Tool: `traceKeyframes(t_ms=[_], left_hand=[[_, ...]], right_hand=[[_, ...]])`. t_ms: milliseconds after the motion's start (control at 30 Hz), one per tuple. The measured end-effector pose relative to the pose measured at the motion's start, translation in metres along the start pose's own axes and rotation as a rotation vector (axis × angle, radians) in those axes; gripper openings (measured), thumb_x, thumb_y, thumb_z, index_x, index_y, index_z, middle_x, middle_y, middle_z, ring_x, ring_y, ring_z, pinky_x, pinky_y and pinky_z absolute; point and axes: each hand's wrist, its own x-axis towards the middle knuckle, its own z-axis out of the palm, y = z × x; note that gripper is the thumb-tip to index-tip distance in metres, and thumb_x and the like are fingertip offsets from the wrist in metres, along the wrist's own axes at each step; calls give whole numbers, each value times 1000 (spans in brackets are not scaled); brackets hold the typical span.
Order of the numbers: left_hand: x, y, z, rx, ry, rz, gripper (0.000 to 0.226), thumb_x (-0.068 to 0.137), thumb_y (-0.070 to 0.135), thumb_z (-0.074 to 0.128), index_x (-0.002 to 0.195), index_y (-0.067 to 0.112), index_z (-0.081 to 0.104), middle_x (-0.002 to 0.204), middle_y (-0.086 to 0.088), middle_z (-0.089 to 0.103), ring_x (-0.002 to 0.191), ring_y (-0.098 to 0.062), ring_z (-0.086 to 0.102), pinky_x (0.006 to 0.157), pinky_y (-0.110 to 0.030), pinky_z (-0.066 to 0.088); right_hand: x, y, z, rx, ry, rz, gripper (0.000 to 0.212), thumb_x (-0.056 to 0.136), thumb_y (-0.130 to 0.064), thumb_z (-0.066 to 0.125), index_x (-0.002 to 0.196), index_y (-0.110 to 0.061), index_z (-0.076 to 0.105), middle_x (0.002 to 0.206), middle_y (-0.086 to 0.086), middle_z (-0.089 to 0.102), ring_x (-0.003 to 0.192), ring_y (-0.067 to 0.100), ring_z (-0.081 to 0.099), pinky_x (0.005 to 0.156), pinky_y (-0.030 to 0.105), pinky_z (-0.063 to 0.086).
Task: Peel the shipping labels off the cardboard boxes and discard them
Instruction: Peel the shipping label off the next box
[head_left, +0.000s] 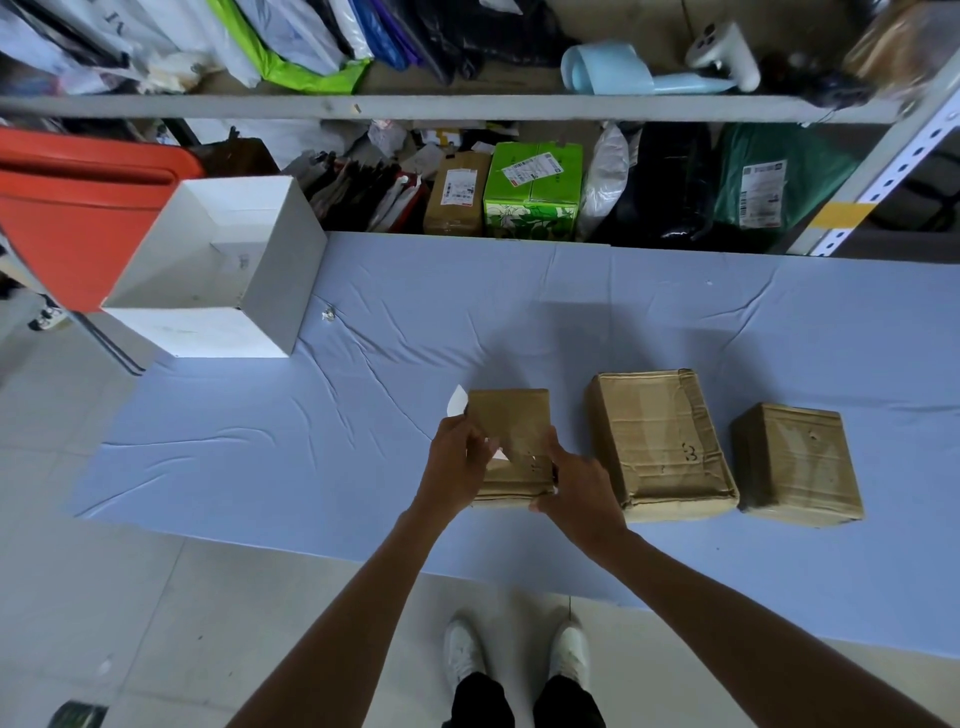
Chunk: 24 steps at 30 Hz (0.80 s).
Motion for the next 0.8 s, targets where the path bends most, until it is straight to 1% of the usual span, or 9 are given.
traceKeyframes(t_ms=[100,167,267,333,433,533,667,733,800], left_hand=[[1,-1,-1,8,-35,-9,24,93,19,55,71,12,48,93,0,47,87,-12,46,66,-10,33],[3,-3,0,14,-57,-10,27,94,19,53,69,15,45,97,-2,46,88,-12,45,66,-7,34],[8,-1,4,37,-80,-3,31,96,12,48,66,17,38,100,-15,49,82,-13,45,61,0,36],[10,-3,6,35,-102,-16,33,95,10,47,65,19,36,99,-23,52,77,-16,44,57,-2,37],[9,-3,6,15,-108,-57,26,96,12,47,71,9,44,93,-21,48,73,-23,47,53,-12,36],[7,-8,4,-11,-126,-82,21,97,16,44,75,14,41,88,-10,44,69,-9,43,53,-12,34],[11,-2,-4,-140,-61,-154,18,94,22,40,84,8,46,86,-7,49,78,-17,49,67,-26,42],[11,7,-7,-127,-120,-125,18,98,17,39,86,7,47,84,-5,47,68,-9,46,59,-20,37],[8,12,-9,-124,-154,-117,15,99,19,39,89,10,47,83,-2,48,66,-4,44,58,-16,35]], right_hand=[[0,-1,0,-2,-3,16,94,74,-22,79,149,-22,23,96,5,68,91,23,66,87,39,56],[1,-1,1,-14,-1,23,95,73,-22,79,149,-22,22,95,6,67,90,23,65,87,39,56],[1,-2,0,-23,13,34,94,73,-21,80,148,-20,24,95,6,68,91,23,65,86,38,56],[2,-3,-1,-25,13,37,94,72,-21,80,148,-19,24,96,6,68,92,22,65,87,35,56],[1,-6,-2,-34,-1,43,94,75,-20,78,149,-18,21,97,6,67,92,21,64,85,30,54],[2,-6,-3,-59,3,41,93,76,-21,77,150,-16,20,98,7,66,94,22,64,86,31,53],[1,-3,-3,-52,-6,49,97,75,-21,78,150,-16,18,95,8,66,93,24,65,86,37,55],[2,-2,-4,-55,-14,39,99,71,-21,81,149,-17,20,97,7,67,94,24,65,86,36,55],[2,-4,-5,-32,-16,36,97,69,-18,82,148,-17,24,99,6,68,95,23,64,86,35,55]])
